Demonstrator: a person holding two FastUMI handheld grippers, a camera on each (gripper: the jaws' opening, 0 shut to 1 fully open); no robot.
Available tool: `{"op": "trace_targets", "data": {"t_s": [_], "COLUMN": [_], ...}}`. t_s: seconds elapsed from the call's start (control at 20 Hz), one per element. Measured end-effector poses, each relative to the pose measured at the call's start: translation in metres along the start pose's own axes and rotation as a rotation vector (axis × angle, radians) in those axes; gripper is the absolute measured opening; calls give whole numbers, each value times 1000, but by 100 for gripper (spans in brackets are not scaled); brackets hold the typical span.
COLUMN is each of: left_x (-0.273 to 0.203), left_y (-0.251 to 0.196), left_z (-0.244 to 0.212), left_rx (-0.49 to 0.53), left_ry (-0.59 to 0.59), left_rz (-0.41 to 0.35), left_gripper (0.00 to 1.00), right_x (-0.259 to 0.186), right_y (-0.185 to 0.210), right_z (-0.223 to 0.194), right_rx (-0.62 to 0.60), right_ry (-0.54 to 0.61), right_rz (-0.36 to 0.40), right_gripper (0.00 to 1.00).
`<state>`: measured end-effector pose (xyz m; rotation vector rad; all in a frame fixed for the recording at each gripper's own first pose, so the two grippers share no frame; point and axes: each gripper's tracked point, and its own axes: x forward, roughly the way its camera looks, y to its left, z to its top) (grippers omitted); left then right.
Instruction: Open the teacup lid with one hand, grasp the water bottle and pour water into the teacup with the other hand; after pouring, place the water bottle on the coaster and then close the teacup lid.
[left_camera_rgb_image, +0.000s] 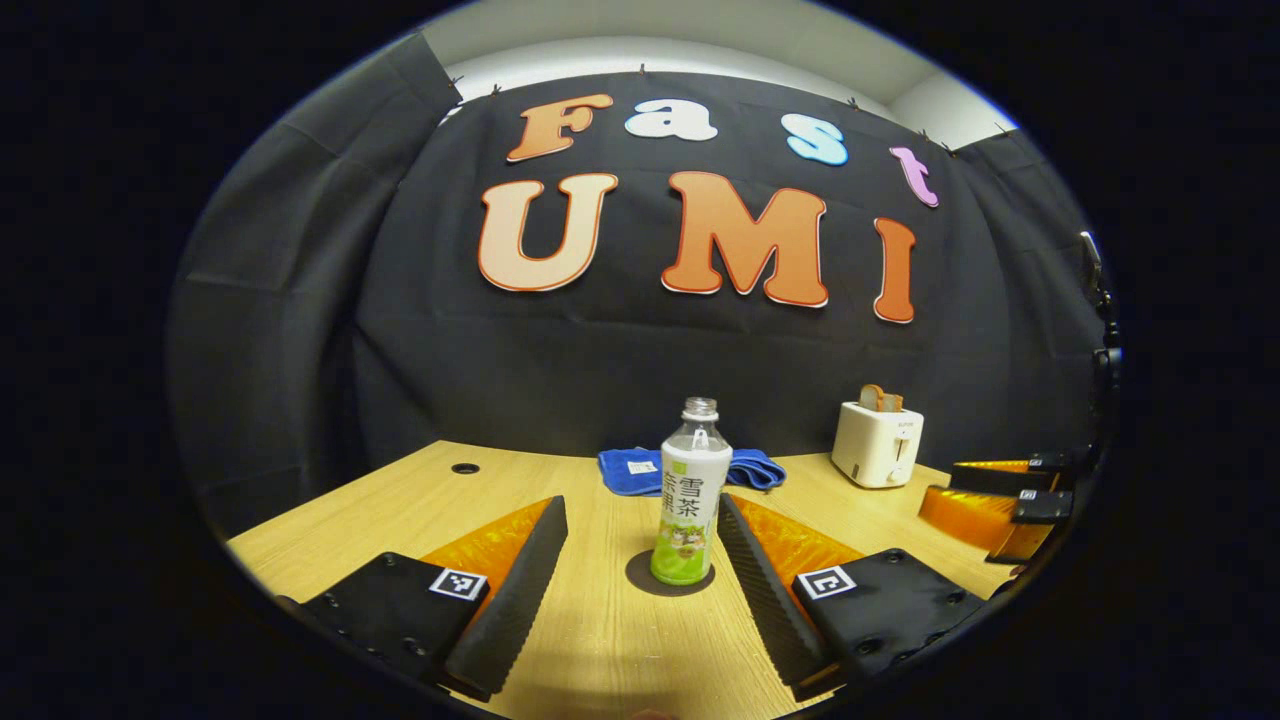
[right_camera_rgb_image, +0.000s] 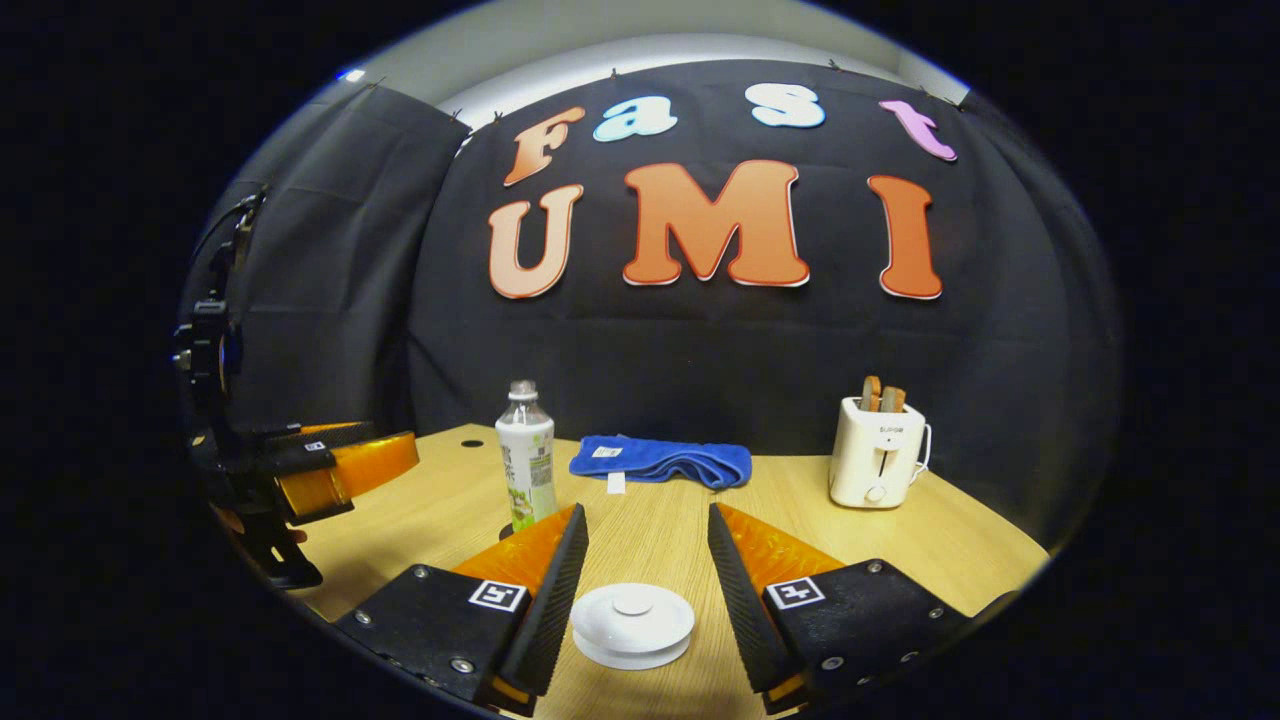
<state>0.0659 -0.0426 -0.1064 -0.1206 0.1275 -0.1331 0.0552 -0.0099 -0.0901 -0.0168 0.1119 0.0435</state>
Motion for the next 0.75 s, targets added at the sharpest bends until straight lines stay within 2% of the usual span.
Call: {"op": "trace_targets", "data": {"t_s": [0.1, 0.2, 0.35, 0.75], "left_x": [-12, -22, -37, -62], "left_y": [4, 16, 21, 17], "left_z": [11, 20, 33, 60], "left_rx": [-16, -9, 21, 71], "left_ry": [-16, -27, -62, -146], "left_rz": [17, 51, 72, 100], "left_gripper": [97, 96, 97, 97], "right_x": [-11, -20, -27, -35], "right_y": [-4, -8, -5, 5], "right_z": [25, 45, 41, 53], "right_rx": [23, -4, -57, -75], "right_ry": [-54, -105, -75, -97], "right_rz": [-17, -35, -31, -26], "right_gripper": [72, 72, 73, 81]}}
